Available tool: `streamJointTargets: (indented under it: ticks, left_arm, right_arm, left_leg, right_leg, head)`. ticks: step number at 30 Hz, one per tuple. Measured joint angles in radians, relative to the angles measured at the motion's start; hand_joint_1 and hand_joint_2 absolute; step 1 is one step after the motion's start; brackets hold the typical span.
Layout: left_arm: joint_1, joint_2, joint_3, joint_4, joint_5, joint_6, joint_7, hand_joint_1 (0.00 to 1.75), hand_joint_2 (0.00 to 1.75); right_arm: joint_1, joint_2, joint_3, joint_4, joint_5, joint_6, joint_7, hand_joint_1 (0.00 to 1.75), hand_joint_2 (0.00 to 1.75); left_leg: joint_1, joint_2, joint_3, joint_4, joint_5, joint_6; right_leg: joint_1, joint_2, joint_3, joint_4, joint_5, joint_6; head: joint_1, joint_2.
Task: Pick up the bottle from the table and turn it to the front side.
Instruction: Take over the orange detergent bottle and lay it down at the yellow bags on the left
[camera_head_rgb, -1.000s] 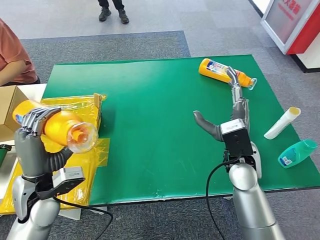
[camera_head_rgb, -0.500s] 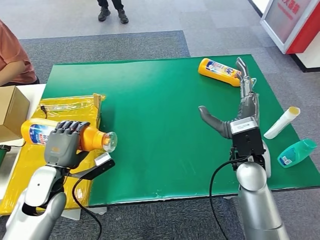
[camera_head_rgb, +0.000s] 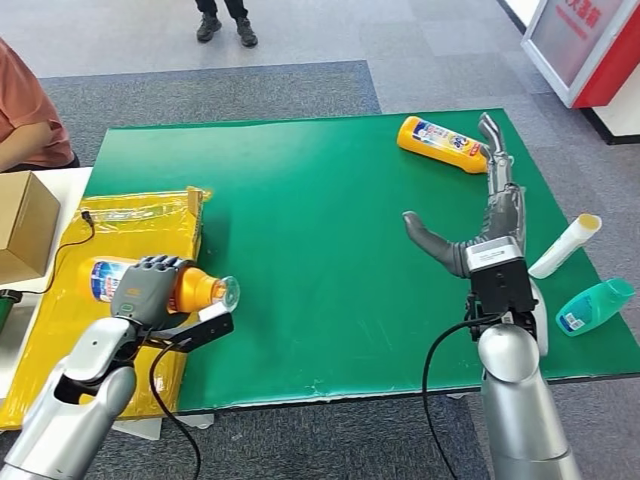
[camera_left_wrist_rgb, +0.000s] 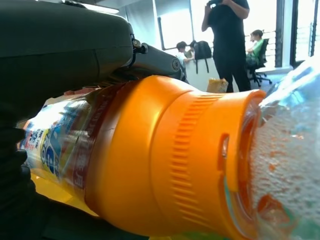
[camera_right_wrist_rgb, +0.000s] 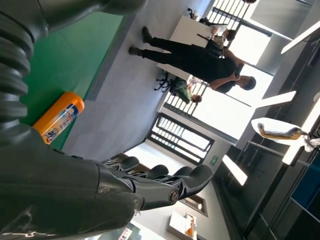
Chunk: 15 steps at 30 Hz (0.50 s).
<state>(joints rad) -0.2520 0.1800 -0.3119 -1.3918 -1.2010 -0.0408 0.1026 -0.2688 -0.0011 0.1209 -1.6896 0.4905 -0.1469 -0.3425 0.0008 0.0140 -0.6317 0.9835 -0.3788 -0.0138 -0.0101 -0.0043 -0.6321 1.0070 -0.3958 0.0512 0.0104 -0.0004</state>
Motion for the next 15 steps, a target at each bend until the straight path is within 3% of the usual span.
streamJointTargets:
  ticks: [7, 11, 15]
  left_arm:
    - [-0.029, 0.006, -0.012, 0.094, 0.077, -0.019, 0.005, 1.75, 1.75]
    - [-0.048, 0.005, -0.01, 0.169, 0.108, -0.006, 0.004, 0.12, 1.75]
    - [-0.055, 0.004, -0.008, 0.225, 0.114, 0.014, 0.004, 0.0, 1.75]
  right_arm:
    - [-0.002, 0.0, 0.0, 0.0, 0.003, 0.0, -0.004, 0.0, 1.75]
    - [-0.008, 0.0, 0.001, 0.0, 0.003, 0.0, -0.006, 0.0, 1.75]
    - [-0.01, 0.0, 0.002, 0.0, 0.003, -0.001, -0.006, 0.0, 1.75]
  left_leg:
    - [0.0, 0.0, 0.0, 0.0, 0.0, 0.0]
    - [0.0, 0.0, 0.0, 0.0, 0.0, 0.0]
    - [0.0, 0.0, 0.0, 0.0, 0.0, 0.0]
  right_leg:
    - [0.0, 0.0, 0.0, 0.0, 0.0, 0.0]
    - [0.0, 0.0, 0.0, 0.0, 0.0, 0.0]
    - [0.0, 0.0, 0.0, 0.0, 0.0, 0.0]
  head:
    - [0.0, 0.0]
    - [0.0, 0.0]
    - [0.0, 0.0]
